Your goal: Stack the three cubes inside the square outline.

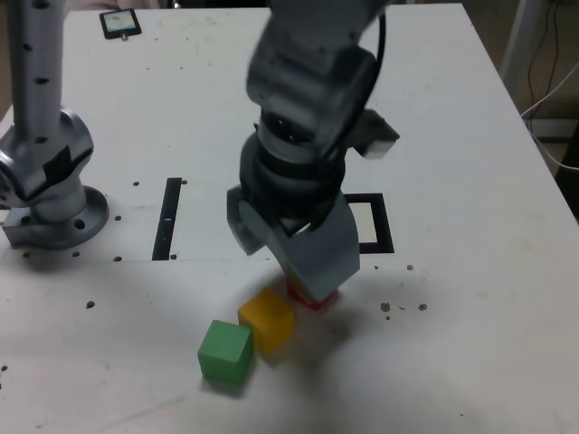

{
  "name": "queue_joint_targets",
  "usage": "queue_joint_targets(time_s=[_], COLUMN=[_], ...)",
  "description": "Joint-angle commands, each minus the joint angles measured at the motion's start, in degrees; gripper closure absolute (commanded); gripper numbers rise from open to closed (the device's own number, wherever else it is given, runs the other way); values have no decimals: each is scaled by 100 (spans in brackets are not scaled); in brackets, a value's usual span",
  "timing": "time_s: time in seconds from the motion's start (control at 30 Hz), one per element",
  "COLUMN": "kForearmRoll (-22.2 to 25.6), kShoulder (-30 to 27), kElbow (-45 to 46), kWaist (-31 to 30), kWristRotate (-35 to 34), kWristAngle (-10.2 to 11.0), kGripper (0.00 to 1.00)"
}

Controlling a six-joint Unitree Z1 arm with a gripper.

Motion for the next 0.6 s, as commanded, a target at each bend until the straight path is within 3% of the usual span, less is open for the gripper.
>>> queue_joint_targets(time_s=[0.0, 0.17, 0.57], kForearmRoll=[-170, -442, -791], kShoulder=[54, 110, 375], kElbow=[52, 113, 391], kWaist=[58, 95, 309], kWristRotate=[2, -15, -318], kWristAngle=[-66, -124, 133], kGripper=[6, 10, 21])
